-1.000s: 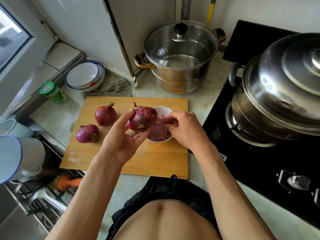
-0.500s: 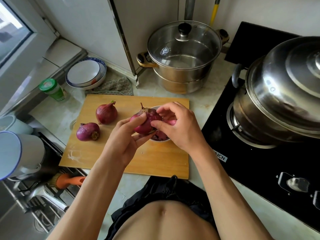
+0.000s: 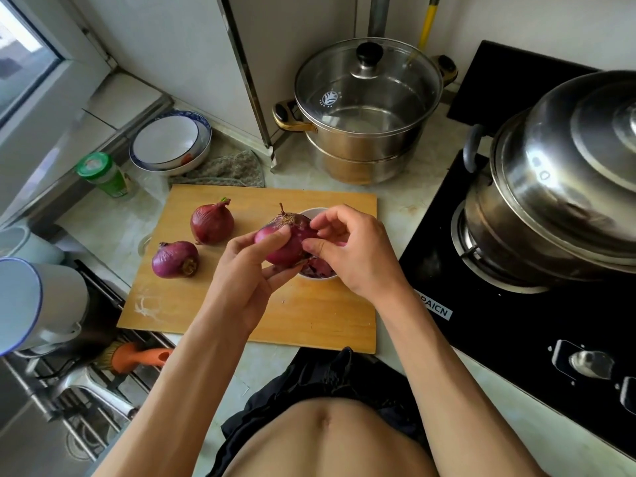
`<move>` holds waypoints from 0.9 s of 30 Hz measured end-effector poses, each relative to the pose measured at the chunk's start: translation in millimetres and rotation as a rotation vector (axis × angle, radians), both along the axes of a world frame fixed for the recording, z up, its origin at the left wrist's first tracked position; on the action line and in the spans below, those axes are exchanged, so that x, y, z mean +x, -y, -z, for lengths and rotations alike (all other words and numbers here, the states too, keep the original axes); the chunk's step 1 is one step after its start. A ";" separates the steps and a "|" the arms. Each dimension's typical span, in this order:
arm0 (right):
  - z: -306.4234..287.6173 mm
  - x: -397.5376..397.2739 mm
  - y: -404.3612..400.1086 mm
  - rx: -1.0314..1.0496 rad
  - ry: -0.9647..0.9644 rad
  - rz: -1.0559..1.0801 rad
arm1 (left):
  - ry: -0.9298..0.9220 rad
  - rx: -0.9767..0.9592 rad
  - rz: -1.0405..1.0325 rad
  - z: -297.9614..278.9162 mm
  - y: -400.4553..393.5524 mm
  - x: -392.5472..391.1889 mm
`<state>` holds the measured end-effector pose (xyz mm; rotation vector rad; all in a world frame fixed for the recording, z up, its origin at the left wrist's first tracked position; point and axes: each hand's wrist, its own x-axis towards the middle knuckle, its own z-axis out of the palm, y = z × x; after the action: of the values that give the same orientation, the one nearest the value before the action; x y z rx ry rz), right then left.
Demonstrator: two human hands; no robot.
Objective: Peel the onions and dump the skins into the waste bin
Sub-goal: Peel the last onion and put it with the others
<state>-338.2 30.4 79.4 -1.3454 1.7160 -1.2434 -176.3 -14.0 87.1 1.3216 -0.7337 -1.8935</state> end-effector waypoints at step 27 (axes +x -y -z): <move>9.8 -22.0 -6.8 -0.204 -0.023 -0.043 | -0.131 0.317 -0.110 -19.0 3.2 1.0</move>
<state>-360.2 37.2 69.6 -1.5109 1.6014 -1.4139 -175.2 -17.2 106.1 1.3793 -0.2959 -2.0416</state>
